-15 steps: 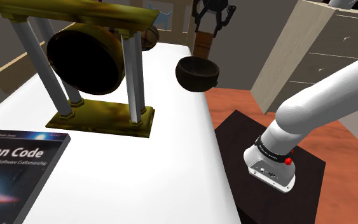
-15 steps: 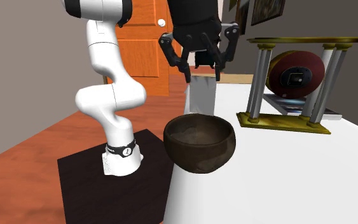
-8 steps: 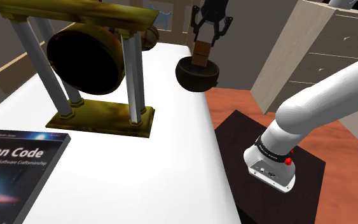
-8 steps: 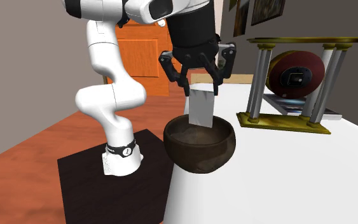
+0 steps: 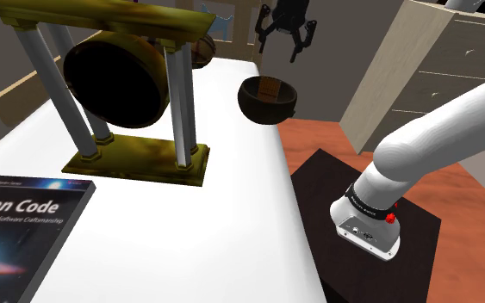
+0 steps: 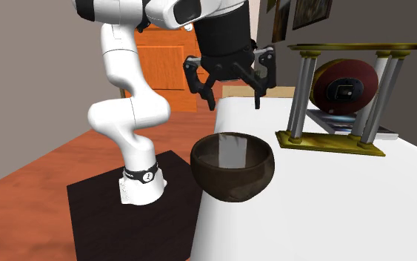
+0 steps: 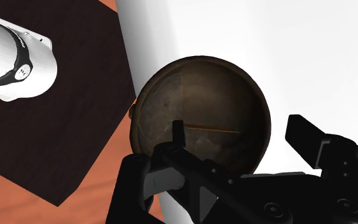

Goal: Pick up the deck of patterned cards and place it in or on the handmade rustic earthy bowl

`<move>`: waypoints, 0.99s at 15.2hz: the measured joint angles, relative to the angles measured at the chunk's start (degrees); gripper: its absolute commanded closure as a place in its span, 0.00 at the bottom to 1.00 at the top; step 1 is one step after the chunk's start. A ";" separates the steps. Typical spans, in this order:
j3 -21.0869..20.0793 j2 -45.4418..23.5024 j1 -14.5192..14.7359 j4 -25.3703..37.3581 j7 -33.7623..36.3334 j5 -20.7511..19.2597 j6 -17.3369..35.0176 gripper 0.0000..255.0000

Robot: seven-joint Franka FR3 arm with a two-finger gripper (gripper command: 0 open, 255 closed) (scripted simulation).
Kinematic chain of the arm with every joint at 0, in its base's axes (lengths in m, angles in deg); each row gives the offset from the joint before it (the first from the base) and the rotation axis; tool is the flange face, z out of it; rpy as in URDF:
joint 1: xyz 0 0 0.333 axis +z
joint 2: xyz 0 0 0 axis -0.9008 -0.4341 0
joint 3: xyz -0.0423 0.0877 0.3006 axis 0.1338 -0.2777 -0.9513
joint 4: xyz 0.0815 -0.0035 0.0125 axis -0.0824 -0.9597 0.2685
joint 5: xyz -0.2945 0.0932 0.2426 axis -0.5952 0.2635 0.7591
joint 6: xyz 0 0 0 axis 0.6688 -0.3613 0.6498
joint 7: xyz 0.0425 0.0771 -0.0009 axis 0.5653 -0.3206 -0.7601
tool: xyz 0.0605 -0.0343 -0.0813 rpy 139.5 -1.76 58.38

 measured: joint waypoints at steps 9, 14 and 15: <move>1.82 -2.59 -0.72 8.12 0.30 -1.03 -5.88 0.00; 1.95 -2.82 -0.76 8.98 0.42 -1.10 -6.57 0.00; 1.96 -2.82 -0.76 8.99 0.42 -1.10 -6.58 0.00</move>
